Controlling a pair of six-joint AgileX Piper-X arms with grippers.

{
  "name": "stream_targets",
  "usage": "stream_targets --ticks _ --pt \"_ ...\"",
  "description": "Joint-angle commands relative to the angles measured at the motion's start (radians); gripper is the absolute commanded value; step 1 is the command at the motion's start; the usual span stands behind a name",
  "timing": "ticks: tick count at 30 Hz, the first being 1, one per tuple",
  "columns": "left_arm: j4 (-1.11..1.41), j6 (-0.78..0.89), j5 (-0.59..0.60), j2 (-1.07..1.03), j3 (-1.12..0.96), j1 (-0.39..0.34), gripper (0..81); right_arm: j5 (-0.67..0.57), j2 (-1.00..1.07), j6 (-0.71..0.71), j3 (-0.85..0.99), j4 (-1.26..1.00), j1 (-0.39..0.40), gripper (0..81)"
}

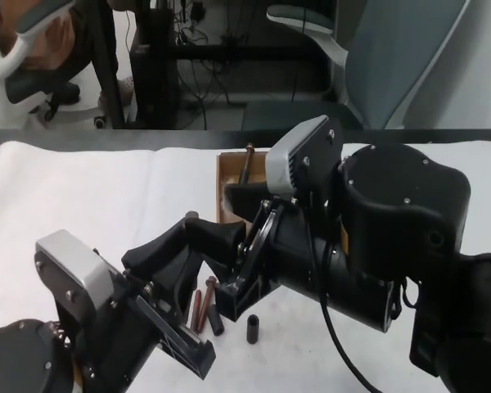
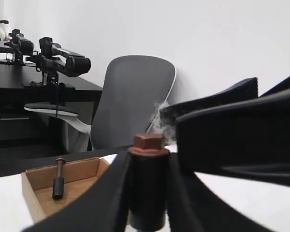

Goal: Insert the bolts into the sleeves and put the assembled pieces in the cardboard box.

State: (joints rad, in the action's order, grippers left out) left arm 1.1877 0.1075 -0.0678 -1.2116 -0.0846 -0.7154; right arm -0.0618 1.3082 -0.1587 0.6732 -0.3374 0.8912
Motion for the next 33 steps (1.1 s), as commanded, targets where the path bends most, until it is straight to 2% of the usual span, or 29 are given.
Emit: stream_targets --ticks 1,4,7,12,15,19,22,25,33 --pt "0.081 -0.002 0.018 0.01 -0.018 0.008 1.8 0.005 -0.03 0.002 -0.007 0.073 0.0 62.4" --pt "0.031 -0.002 0.024 0.01 -0.051 0.007 1.8 0.081 -0.086 0.002 -0.007 0.195 0.0 62.4" --pt "-0.14 -0.008 0.056 0.008 -0.133 0.007 1.8 0.156 -0.149 0.002 -0.007 0.394 0.0 62.4" --pt "-0.5 -0.123 0.077 -0.002 -0.344 0.016 1.8 0.169 -0.232 -0.09 -0.007 0.676 0.0 62.4" --pt "-0.639 -0.123 0.144 -0.05 -0.458 0.062 1.8 0.169 -0.248 -0.112 -0.007 0.764 0.0 62.4" --pt "-0.661 -0.108 0.238 -0.184 -0.584 0.155 1.8 0.169 -0.217 -0.06 -0.008 0.752 0.0 62.4" --pt "-0.664 -0.065 0.27 -0.317 -0.681 0.209 1.8 0.169 -0.163 -0.025 -0.008 0.723 0.0 62.4" --pt "-0.714 -0.014 0.352 -0.45 -0.79 0.25 1.8 0.163 -0.069 0.009 -0.008 0.662 0.0 62.4" --pt "-0.889 -0.003 0.434 -0.742 -1.08 0.264 1.8 0.126 0.172 0.011 -0.006 0.492 -0.026 62.4"
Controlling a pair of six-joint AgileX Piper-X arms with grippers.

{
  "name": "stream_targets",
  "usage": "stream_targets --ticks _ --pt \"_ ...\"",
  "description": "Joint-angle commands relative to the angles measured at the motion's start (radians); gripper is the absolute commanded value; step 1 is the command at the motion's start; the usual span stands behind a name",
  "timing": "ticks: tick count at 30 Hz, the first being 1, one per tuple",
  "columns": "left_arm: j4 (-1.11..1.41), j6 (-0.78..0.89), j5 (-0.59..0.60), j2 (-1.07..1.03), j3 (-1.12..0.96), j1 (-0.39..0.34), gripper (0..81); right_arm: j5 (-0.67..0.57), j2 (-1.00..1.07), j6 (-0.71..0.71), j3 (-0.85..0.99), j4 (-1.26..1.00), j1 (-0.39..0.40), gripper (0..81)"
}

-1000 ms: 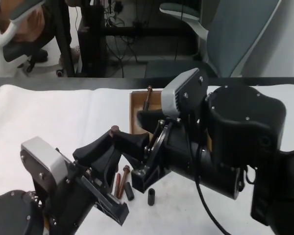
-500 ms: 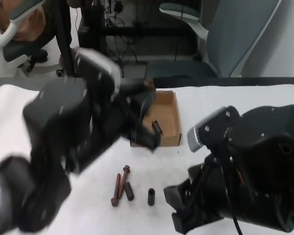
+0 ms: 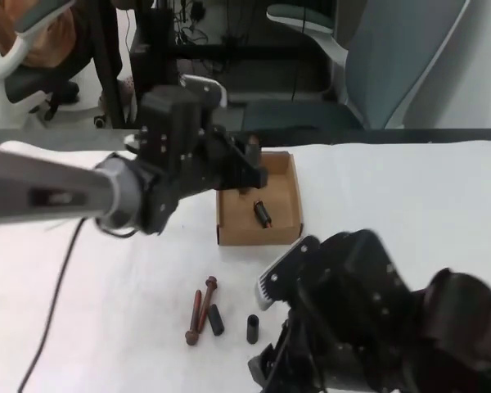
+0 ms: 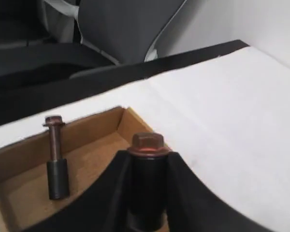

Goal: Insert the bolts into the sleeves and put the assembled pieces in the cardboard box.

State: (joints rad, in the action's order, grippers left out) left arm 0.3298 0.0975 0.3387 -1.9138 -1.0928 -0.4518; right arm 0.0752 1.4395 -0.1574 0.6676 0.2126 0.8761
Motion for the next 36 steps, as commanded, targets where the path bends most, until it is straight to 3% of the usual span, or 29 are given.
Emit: stream_targets --ticks 1,10,12,14,18,19,27,31,36 --pt "-0.043 0.009 0.035 -0.059 -0.105 0.001 1.8 -0.005 0.063 0.016 0.0 -0.088 -0.012 62.4" --pt "-0.106 0.008 0.101 -0.132 -0.272 0.001 1.8 0.1 0.24 0.06 0.0 -0.352 -0.011 62.3" --pt "-0.109 0.008 0.106 -0.132 -0.291 0.001 1.8 0.102 0.26 0.071 0.013 -0.348 -0.011 59.2" --pt "-0.107 0.008 0.106 -0.132 -0.309 0.001 1.8 0.137 0.263 0.075 0.013 -0.369 -0.011 46.1" --pt "-0.113 0.019 0.099 -0.132 -0.339 0.001 1.8 0.159 0.263 0.08 0.013 -0.356 -0.019 3.9" --pt "-0.122 0.019 0.078 -0.132 -0.343 0.001 1.8 0.159 0.263 0.081 0.013 -0.359 -0.018 0.0" --pt "-0.34 0.019 0.02 -0.132 -0.36 0.001 1.8 0.142 0.206 0.09 0.013 -0.312 -0.019 0.1" --pt "-0.423 0.029 -0.068 -0.132 -0.36 0.001 1.8 0.145 0.102 0.094 0.011 -0.244 -0.019 0.1" --pt "-0.472 0.026 -0.041 -0.145 -0.398 0.001 1.5 -0.054 0.048 0.135 0.028 -0.191 -0.049 2.4"
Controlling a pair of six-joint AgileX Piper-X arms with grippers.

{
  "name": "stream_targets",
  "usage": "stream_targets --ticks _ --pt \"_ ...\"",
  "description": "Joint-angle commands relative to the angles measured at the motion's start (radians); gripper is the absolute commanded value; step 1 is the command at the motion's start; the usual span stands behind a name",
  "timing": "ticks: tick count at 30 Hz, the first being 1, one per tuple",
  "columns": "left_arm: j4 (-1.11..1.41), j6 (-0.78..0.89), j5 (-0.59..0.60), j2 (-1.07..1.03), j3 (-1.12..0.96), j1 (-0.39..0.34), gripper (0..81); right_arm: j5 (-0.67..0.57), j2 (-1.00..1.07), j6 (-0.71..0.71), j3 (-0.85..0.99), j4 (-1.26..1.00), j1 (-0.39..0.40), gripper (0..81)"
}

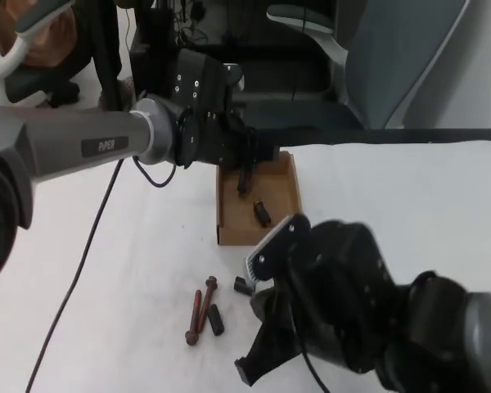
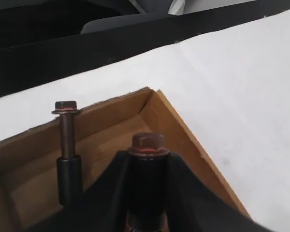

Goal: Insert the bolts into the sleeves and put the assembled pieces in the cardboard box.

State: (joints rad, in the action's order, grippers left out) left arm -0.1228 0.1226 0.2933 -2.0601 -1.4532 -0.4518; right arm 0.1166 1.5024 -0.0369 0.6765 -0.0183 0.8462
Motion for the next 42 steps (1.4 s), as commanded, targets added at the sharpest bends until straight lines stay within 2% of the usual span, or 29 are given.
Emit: stream_targets --ticks 1,3,5,6,8,10,16,20,24,35,42 --pt "-0.06 -0.003 0.006 -0.008 -0.062 0.001 0.6 -0.117 -0.013 0.015 0.033 0.085 -0.036 7.1" --pt "-0.136 -0.013 0.008 -0.043 -0.118 0.001 10.9 -0.122 -0.013 0.015 0.067 0.204 -0.074 21.8" --pt "-0.197 -0.026 0.008 -0.083 -0.176 0.001 28.6 -0.122 -0.013 0.015 0.102 0.297 -0.117 44.1" --pt "-0.207 -0.025 0.008 -0.097 -0.199 0.001 37.1 -0.122 -0.013 0.015 0.115 0.326 -0.136 51.4" --pt "-0.218 -0.025 0.015 -0.12 -0.228 0.001 57.4 -0.125 -0.015 0.02 0.131 0.35 -0.163 53.5" --pt "-0.221 -0.025 0.016 -0.122 -0.232 0.001 70.0 -0.161 -0.016 0.023 0.144 0.362 -0.183 53.3" --pt "-0.292 -0.025 0.03 -0.087 -0.232 0.024 70.0 -0.339 -0.019 0.108 0.185 0.369 -0.199 53.3" --pt "-0.394 -0.025 0.131 -0.021 -0.232 0.072 70.0 -0.347 -0.007 0.184 0.239 0.373 -0.202 53.3" --pt "-0.478 -0.053 0.166 0.073 -0.219 0.139 70.0 -0.371 0.063 0.253 0.332 0.454 -0.213 53.3" --pt "-0.462 -0.095 0.249 0.375 0.021 0.321 70.0 -0.338 0.331 0.612 0.633 0.759 -0.213 53.3" --pt "-0.437 -0.108 0.3 0.521 0.265 0.401 70.0 -0.259 0.476 0.722 0.771 0.826 -0.213 53.3"
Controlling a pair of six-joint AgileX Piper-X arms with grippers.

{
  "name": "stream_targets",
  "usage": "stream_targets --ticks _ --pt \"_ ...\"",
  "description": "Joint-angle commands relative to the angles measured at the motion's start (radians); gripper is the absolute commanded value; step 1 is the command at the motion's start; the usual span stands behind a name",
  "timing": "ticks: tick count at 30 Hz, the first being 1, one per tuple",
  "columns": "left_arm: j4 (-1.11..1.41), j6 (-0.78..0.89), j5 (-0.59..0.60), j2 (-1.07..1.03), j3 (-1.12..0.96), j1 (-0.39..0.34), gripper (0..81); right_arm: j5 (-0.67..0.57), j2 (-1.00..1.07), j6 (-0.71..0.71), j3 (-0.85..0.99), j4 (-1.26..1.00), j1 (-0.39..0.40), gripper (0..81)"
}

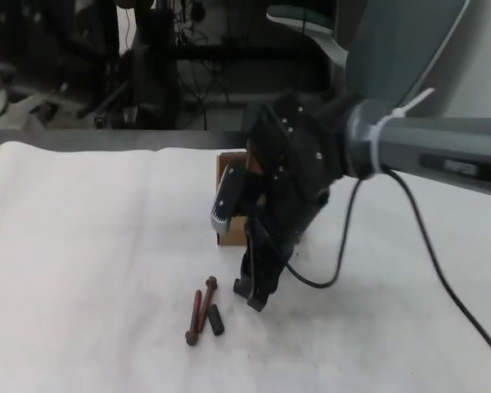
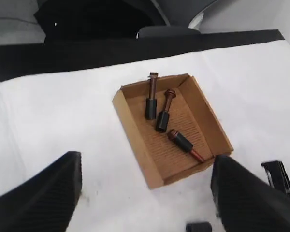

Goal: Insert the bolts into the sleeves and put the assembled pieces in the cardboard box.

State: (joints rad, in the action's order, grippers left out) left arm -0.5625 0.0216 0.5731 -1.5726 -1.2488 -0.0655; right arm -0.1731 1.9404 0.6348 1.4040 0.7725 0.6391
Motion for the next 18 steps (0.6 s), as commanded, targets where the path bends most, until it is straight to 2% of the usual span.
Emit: stream_targets --ticks 1,5,9,10,13,16,18 --pt "-0.013 -0.001 0.026 0.037 0.085 0.016 70.0 0.054 0.064 0.072 0.068 0.056 -0.006 53.3" --pt "-0.071 -0.037 0.028 0.036 0.142 -0.008 70.0 0.15 0.146 0.143 0.143 0.111 -0.006 53.3" --pt "-0.096 -0.06 0.025 0.036 0.168 -0.047 70.0 0.146 0.179 0.159 0.162 0.103 -0.006 53.2" --pt "-0.107 -0.064 0.025 0.036 0.17 -0.06 70.0 0.129 0.182 0.159 0.162 0.102 -0.006 51.1" --pt "-0.151 -0.077 -0.029 0.036 0.169 -0.103 70.0 0.08 0.185 0.159 0.162 0.102 -0.006 35.4" --pt "-0.191 -0.102 -0.129 0.036 0.169 -0.142 70.0 0.078 0.187 0.175 0.162 0.102 -0.006 14.8" --pt "-0.216 -0.111 -0.146 0.036 0.169 -0.159 70.0 0.073 0.187 0.186 0.162 0.109 -0.006 6.6"
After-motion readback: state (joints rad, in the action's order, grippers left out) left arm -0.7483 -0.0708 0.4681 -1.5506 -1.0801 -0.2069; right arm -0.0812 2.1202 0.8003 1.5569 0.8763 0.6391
